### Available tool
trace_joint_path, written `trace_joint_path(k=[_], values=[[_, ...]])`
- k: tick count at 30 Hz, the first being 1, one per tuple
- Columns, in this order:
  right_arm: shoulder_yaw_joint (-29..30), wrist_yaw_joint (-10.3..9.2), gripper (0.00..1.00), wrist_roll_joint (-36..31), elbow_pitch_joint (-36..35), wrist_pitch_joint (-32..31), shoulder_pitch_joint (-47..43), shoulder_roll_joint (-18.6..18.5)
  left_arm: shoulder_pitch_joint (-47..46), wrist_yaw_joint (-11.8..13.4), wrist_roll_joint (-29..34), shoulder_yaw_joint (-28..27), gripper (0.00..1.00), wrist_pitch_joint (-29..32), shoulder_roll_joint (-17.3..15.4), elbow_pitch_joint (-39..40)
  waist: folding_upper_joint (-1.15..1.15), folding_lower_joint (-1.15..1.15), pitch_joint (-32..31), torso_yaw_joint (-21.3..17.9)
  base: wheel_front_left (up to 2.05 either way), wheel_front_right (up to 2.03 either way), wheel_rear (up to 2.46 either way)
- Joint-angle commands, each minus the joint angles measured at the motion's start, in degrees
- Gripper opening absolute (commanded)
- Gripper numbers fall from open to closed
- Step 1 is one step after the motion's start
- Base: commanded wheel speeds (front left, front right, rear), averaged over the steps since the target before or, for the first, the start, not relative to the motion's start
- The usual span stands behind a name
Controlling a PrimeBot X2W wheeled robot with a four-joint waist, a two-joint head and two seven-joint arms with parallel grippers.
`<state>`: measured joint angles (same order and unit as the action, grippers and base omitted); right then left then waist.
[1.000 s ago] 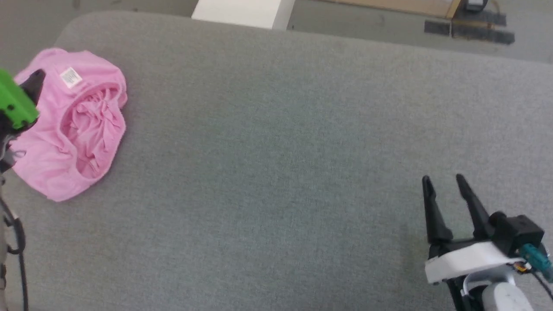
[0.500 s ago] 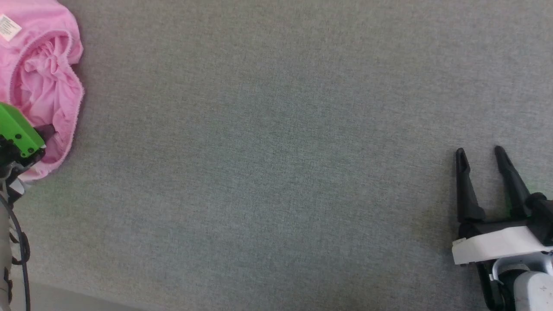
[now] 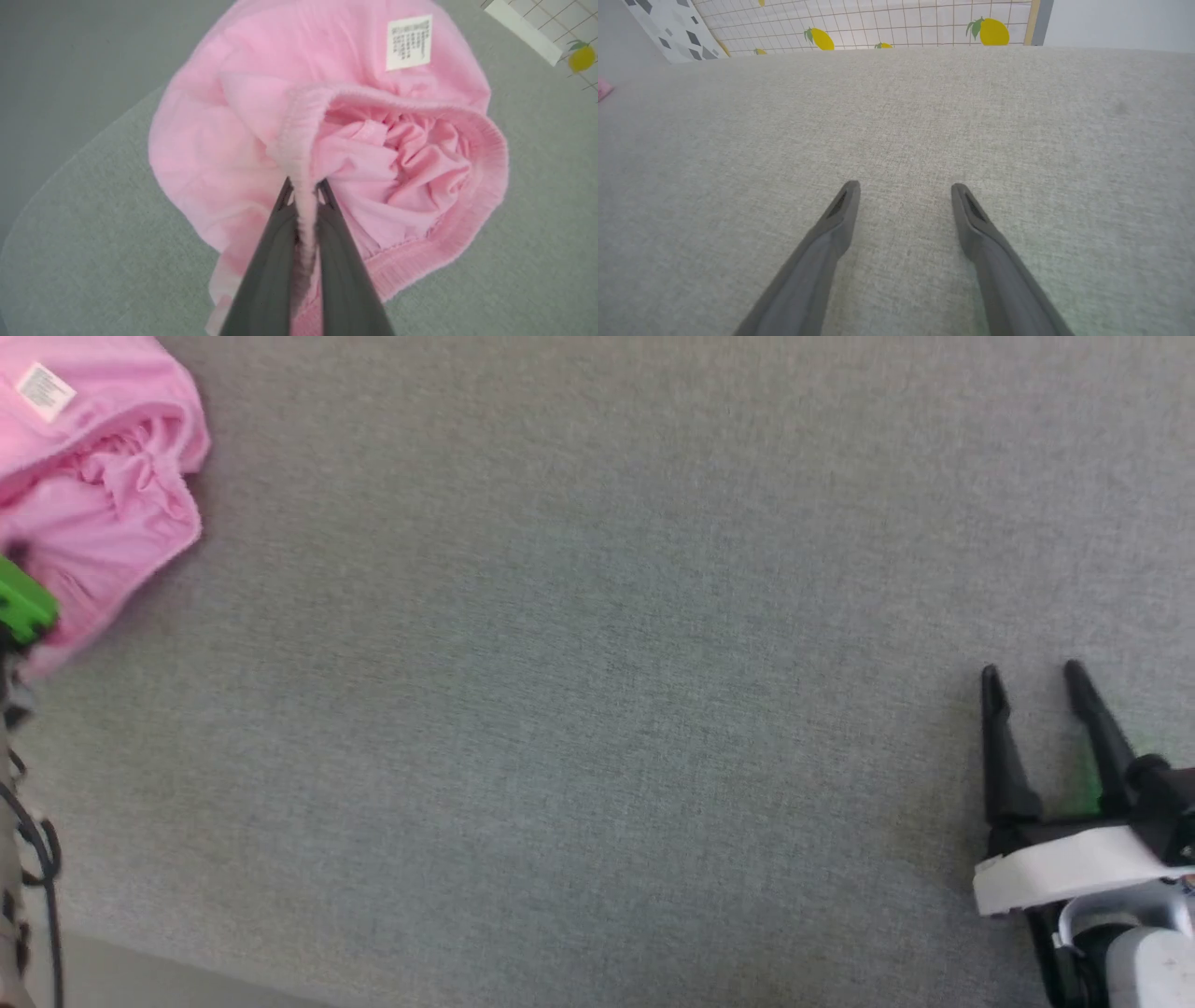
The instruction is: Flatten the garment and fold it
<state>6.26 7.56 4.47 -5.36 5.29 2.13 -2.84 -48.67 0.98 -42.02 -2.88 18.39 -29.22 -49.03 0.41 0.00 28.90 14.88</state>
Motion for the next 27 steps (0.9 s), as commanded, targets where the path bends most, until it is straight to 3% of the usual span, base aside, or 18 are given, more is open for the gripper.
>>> trace_joint_path(k=[1,5,9,18,27], values=[[-0.3,-0.08,1.0,0.4,0.6,0.3,-0.8,0.0,-1.9,-0.8,0.8,0.3,0.0,-1.4,-0.8,0.2,-0.41,0.0,-3.5,0.4,0.0,0.0,0.0],[-1.5,-0.08,1.0,2.4,3.6,1.6,-1.9,0.0,-7.3,-3.7,2.8,2.6,0.0,-4.0,-1.5,2.8,-0.41,0.0,-9.5,0.1,0.0,0.0,0.0],[-3.0,-0.08,1.0,4.8,7.2,3.6,-2.7,0.0,-12.4,-5.8,4.2,6.3,0.0,-2.0,-0.8,7.6,-0.41,0.0,-15.4,-1.4,0.0,0.0,0.0],[-5.7,-0.08,1.0,9.3,13.6,7.3,-2.6,0.0,-17.2,-8.0,-1.4,13.6,0.0,7.2,9.8,18.9,-0.41,0.0,-23.5,-7.3,0.0,0.0,0.0],[-4.9,-0.08,1.0,11.1,16.5,9.2,-2.5,0.0,-2.7,-7.3,-6.9,23.2,0.0,17.7,21.6,25.6,-0.41,0.0,-24.2,-10.8,0.0,0.0,0.0]])
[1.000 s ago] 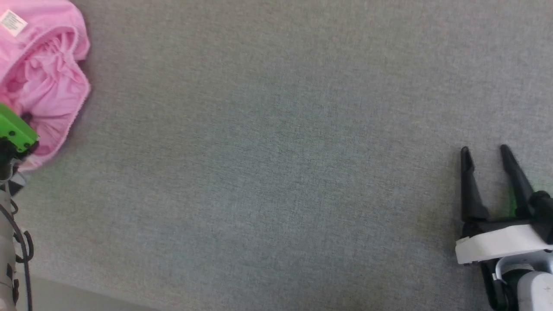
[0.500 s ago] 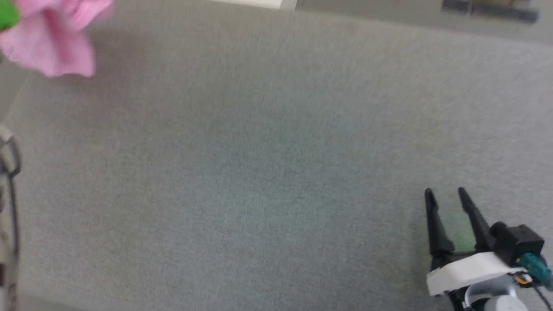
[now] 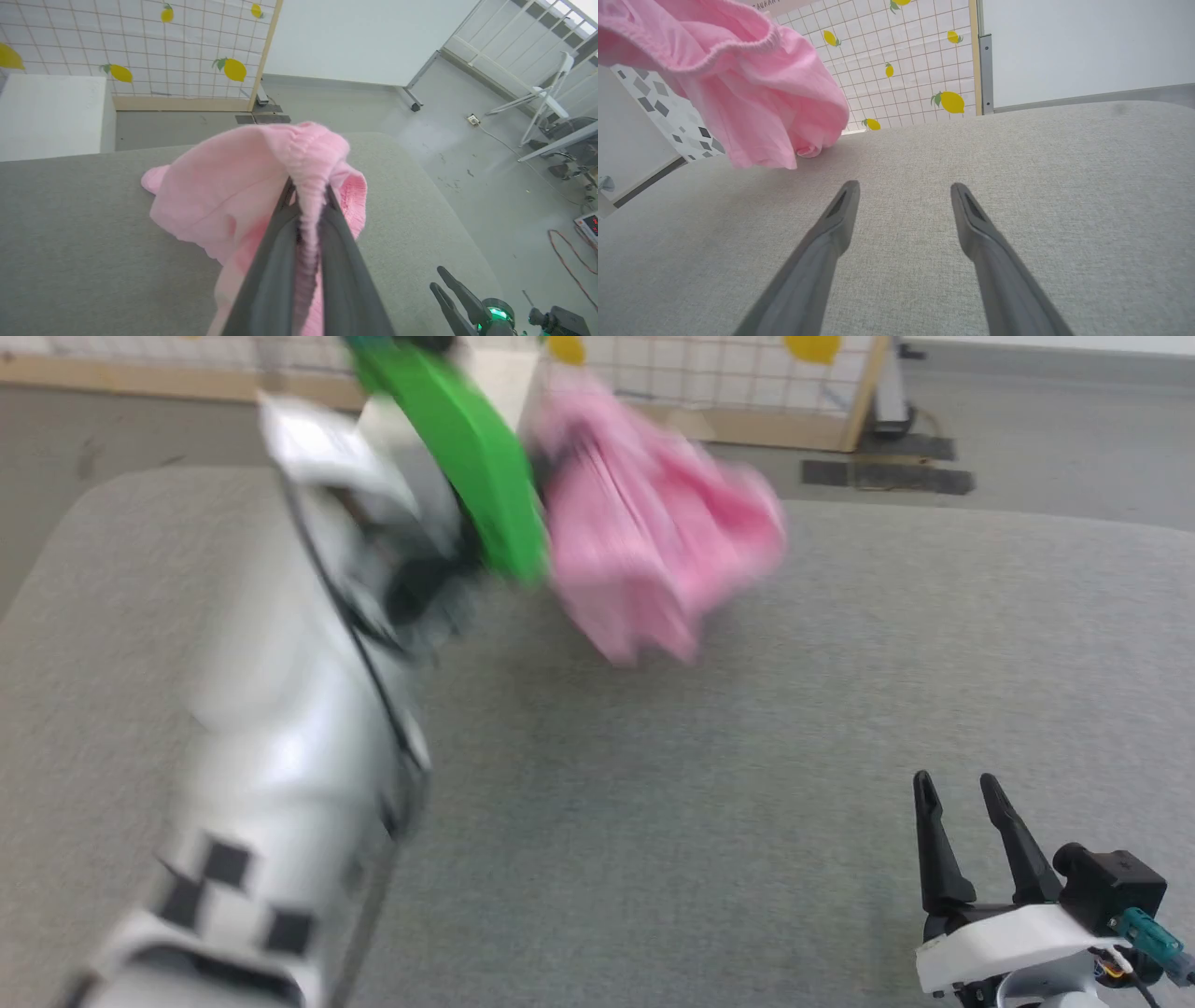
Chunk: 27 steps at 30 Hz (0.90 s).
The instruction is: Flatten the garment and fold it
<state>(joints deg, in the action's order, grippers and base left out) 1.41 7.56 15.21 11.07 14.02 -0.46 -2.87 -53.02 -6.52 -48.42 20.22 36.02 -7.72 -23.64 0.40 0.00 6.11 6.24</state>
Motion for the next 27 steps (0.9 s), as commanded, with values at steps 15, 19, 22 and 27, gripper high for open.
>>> trace_joint_path(k=[15,19,22,27], values=[[-0.7,-0.08,1.0,1.7,1.6,0.9,1.0,0.0,31.0,4.4,-4.2,16.1,1.0,8.4,4.4,-0.4,-0.4,0.0,-0.8,-3.8,0.0,0.0,0.0],[-0.6,-0.08,1.0,1.9,1.6,1.0,0.8,0.0,30.1,5.5,-6.7,12.5,1.0,5.2,4.6,3.6,-0.4,0.0,-2.0,-3.2,0.0,0.0,0.0],[-0.3,-0.08,1.0,2.1,1.9,1.0,0.4,0.0,28.6,6.5,-9.2,7.6,1.0,1.7,4.6,7.6,-0.4,0.0,-3.2,-2.7,0.0,0.0,0.0],[-0.8,-0.08,1.0,3.2,3.1,1.0,-0.4,0.0,26.9,5.5,-6.0,-0.8,1.0,-11.5,1.1,13.5,-0.4,0.0,-4.8,-2.4,0.0,0.0,0.0]])
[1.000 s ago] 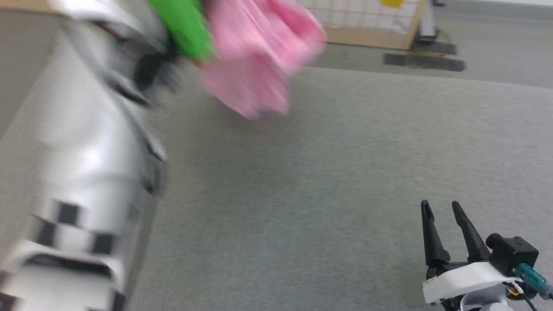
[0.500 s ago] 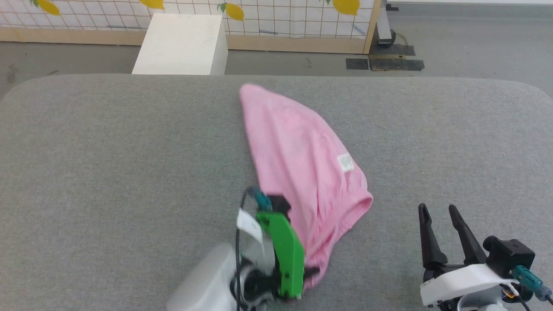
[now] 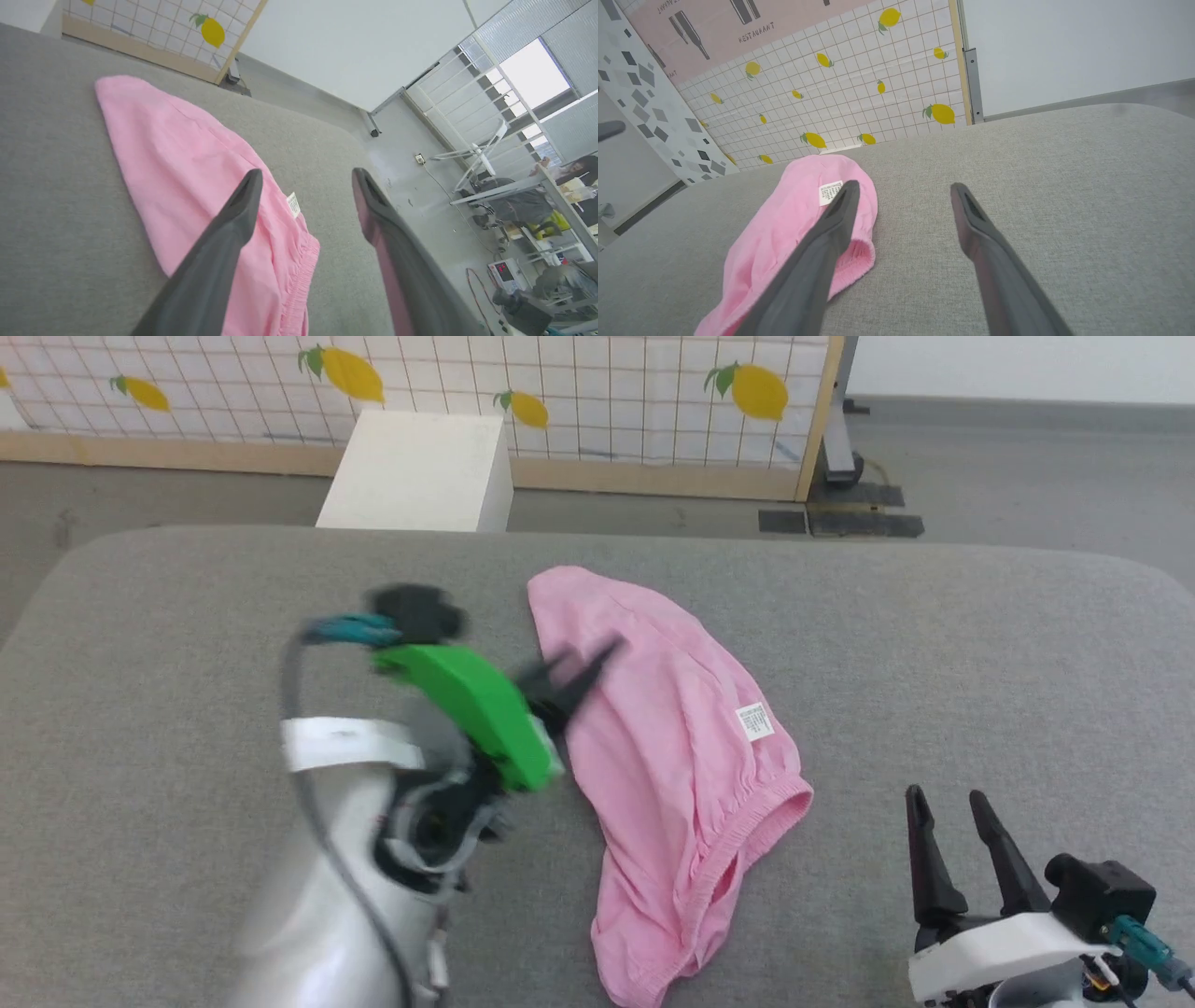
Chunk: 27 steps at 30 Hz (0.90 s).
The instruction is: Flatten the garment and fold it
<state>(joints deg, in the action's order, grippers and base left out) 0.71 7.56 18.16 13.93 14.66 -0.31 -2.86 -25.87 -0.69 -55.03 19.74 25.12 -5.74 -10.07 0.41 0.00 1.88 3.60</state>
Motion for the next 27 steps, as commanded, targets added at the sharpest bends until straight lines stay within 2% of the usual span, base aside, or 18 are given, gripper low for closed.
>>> trace_joint_path(k=[1,4,6,9,12,16,20,27], values=[[-0.2,-0.08,1.0,0.3,0.4,0.3,-0.4,0.0,-0.2,-0.7,2.4,-1.5,1.0,-3.7,-2.2,0.4,-0.41,0.0,-0.8,0.2,0.0,0.0,0.0],[-0.7,-0.08,1.0,1.0,1.2,-2.3,0.2,0.0,1.6,-1.9,9.9,-3.5,1.0,-14.1,-7.0,0.1,-0.41,0.0,-1.0,0.2,0.0,0.0,0.0],[-1.2,-0.08,1.0,1.3,1.5,-5.4,0.6,0.0,3.5,-1.7,14.3,-4.6,1.0,-21.1,-9.2,-0.6,-0.41,0.0,-1.1,0.3,0.0,0.0,0.0],[-2.1,-0.08,1.0,2.3,1.3,-11.1,1.1,0.0,6.6,-0.9,19.5,-5.1,1.0,-29.6,-10.9,-1.4,-0.41,0.0,-0.8,0.9,0.0,0.0,0.0],[-4.2,-0.08,1.0,4.0,0.3,-17.7,2.0,0.0,10.1,0.7,22.7,-5.4,1.0,-36.1,-11.0,-1.7,-0.41,0.0,-0.1,1.3,0.0,0.0,0.0],[-7.5,-0.08,1.0,4.8,-0.5,-25.4,4.2,0.0,14.9,3.1,22.5,-7.2,1.0,-38.7,-9.2,-1.5,-0.41,0.0,1.5,1.8,0.0,0.0,0.0],[-7.7,-0.08,1.0,3.9,1.0,-30.2,6.7,0.0,17.7,3.7,22.3,-7.3,1.0,-39.3,-7.7,-0.7,-0.41,0.0,3.4,3.5,0.0,0.0,0.0],[-9.0,-0.08,1.0,2.6,2.3,-29.7,10.9,0.0,18.4,3.6,22.6,-7.6,1.0,-39.8,-6.5,-0.1,-0.41,0.0,5.6,6.0,0.0,0.0,0.0]])
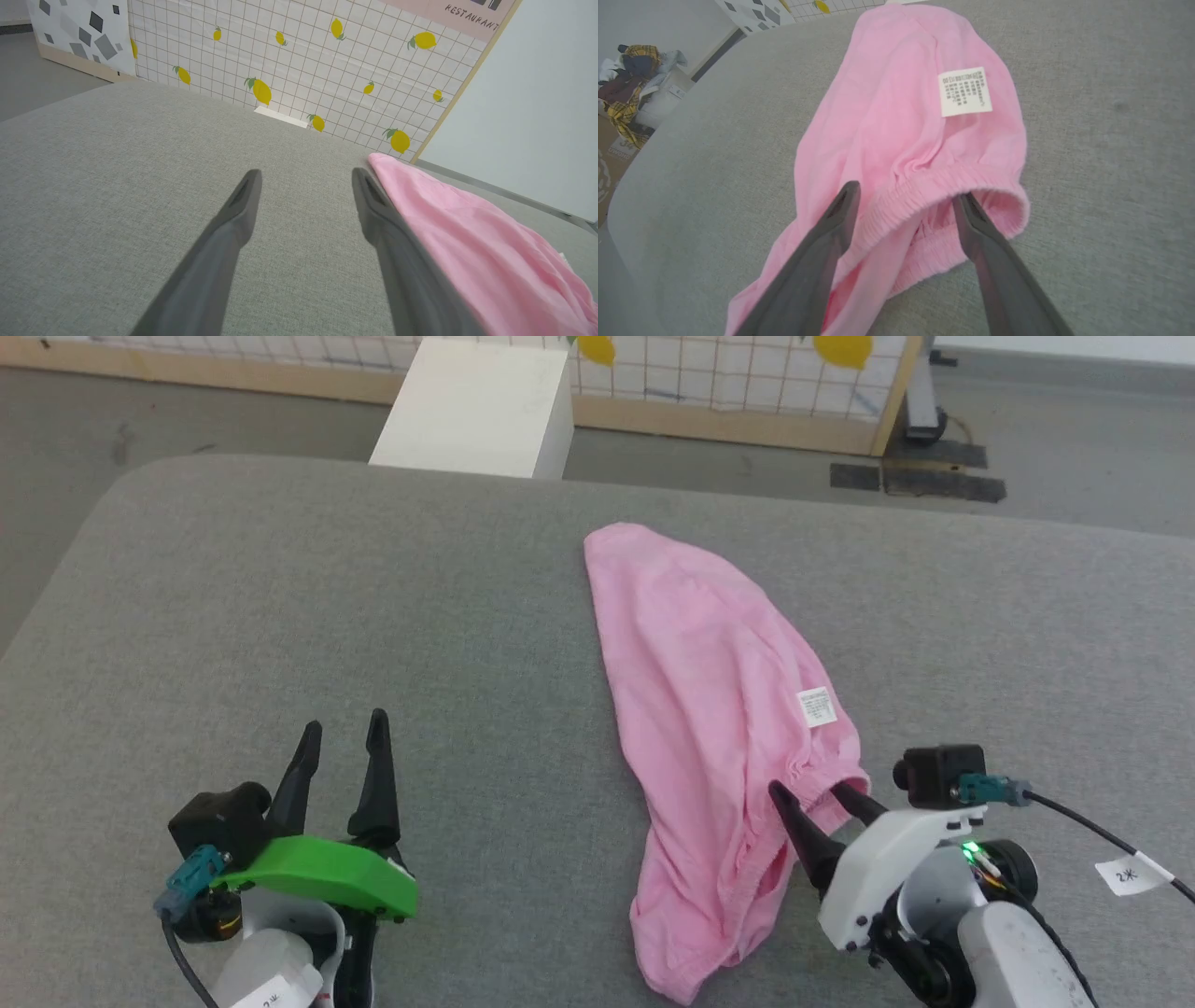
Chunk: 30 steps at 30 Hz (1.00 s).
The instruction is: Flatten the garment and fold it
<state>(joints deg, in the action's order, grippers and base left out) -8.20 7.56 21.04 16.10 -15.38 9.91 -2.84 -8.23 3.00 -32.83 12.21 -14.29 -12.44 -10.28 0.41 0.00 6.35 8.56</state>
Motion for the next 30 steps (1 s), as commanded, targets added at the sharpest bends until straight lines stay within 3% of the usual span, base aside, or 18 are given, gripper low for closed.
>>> trace_joint_path(k=[1,2,3,8,16,19,21,22,23,30], values=[[-0.3,-0.08,0.61,-0.3,0.3,0.6,1.2,0.0,0.7,-0.2,0.5,-0.1,1.0,-0.4,0.4,0.1,-0.41,0.0,1.2,1.1,0.0,0.0,0.0],[-0.4,-0.08,0.27,-0.2,0.3,0.9,1.5,0.0,0.7,-0.2,0.5,-0.2,1.0,-0.4,0.5,0.1,-0.41,0.0,1.3,1.2,0.0,0.0,0.0],[-0.5,-0.08,0.0,-0.3,0.4,1.2,1.9,0.0,0.7,-0.1,0.5,-0.3,1.0,-0.5,0.6,0.1,-0.41,0.0,1.4,1.1,0.0,0.0,0.0],[3.1,-0.08,0.0,0.0,-1.1,1.6,2.7,0.0,0.7,-0.4,0.6,-0.2,1.0,-0.5,0.7,0.5,-0.41,0.0,1.5,0.4,0.0,0.0,0.0],[26.7,-0.08,0.0,-9.8,-6.1,-3.0,3.2,0.0,-0.8,-1.4,0.3,1.5,1.0,1.0,1.0,0.1,-0.41,0.0,1.8,-0.6,0.0,0.0,0.0],[35.8,-0.08,0.0,-12.2,-2.3,-7.0,2.1,0.0,-1.6,-1.8,0.1,2.4,1.0,1.6,1.4,-0.8,-0.41,0.0,2.3,-1.0,0.0,0.0,0.0],[36.6,-0.08,0.0,-11.6,0.3,-8.6,2.0,0.0,-1.8,-2.0,-0.1,2.7,1.0,2.0,1.5,-1.3,-0.41,0.0,2.4,-1.2,0.0,0.0,0.0],[36.4,-0.08,0.31,-10.1,1.1,-8.2,2.5,0.0,-1.9,-2.1,-0.2,2.8,1.0,2.1,1.5,-1.5,-0.41,0.0,2.3,-1.5,0.0,0.0,0.0],[36.0,-0.08,1.0,-9.4,1.3,-7.2,2.9,0.0,-2.0,-2.1,-0.2,2.8,1.0,2.1,1.4,-1.6,-0.41,0.0,2.3,-1.7,0.0,0.0,0.0],[33.0,-0.08,1.0,-1.8,-3.2,2.0,-0.5,0.0,-2.9,-2.4,-1.1,3.3,1.0,3.3,1.6,-1.9,-0.41,0.0,0.9,-3.0,0.0,0.0,0.0]])
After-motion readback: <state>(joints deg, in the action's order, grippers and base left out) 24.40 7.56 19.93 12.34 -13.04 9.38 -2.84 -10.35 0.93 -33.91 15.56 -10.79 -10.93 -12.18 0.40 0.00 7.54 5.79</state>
